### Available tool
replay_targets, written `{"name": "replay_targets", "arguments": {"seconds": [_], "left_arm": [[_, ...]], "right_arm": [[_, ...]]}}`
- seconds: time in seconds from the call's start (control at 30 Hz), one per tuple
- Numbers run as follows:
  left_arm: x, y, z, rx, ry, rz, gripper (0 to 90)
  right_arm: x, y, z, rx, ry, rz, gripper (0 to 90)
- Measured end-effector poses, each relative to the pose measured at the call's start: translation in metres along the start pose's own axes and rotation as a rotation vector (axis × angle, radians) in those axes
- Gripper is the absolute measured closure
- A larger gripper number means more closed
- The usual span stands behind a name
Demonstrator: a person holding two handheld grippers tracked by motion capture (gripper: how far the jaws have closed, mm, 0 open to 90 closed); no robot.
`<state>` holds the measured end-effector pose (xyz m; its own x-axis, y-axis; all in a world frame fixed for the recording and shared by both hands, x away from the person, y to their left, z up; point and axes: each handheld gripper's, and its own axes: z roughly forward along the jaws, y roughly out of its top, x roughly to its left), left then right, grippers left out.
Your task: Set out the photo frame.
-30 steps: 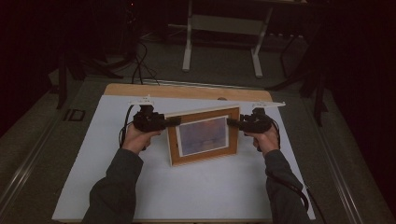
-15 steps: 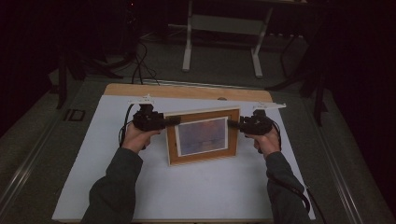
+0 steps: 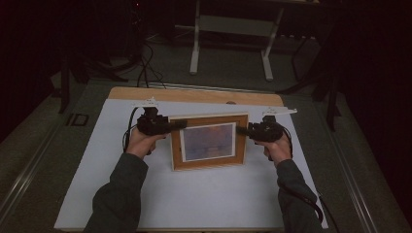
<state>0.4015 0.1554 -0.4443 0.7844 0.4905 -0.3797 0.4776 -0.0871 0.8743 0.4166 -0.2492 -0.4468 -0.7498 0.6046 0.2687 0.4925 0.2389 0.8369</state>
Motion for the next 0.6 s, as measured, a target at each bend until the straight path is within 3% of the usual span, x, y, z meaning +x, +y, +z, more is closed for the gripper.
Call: {"name": "replay_targets", "arguments": {"seconds": [0.6], "left_arm": [[0.0058,-0.0005,0.0013,-0.01,-0.012,-0.023,59.0]], "right_arm": [[0.0076,-0.0059,-0.005,0.01,-0.004,0.003,62.9]]}}
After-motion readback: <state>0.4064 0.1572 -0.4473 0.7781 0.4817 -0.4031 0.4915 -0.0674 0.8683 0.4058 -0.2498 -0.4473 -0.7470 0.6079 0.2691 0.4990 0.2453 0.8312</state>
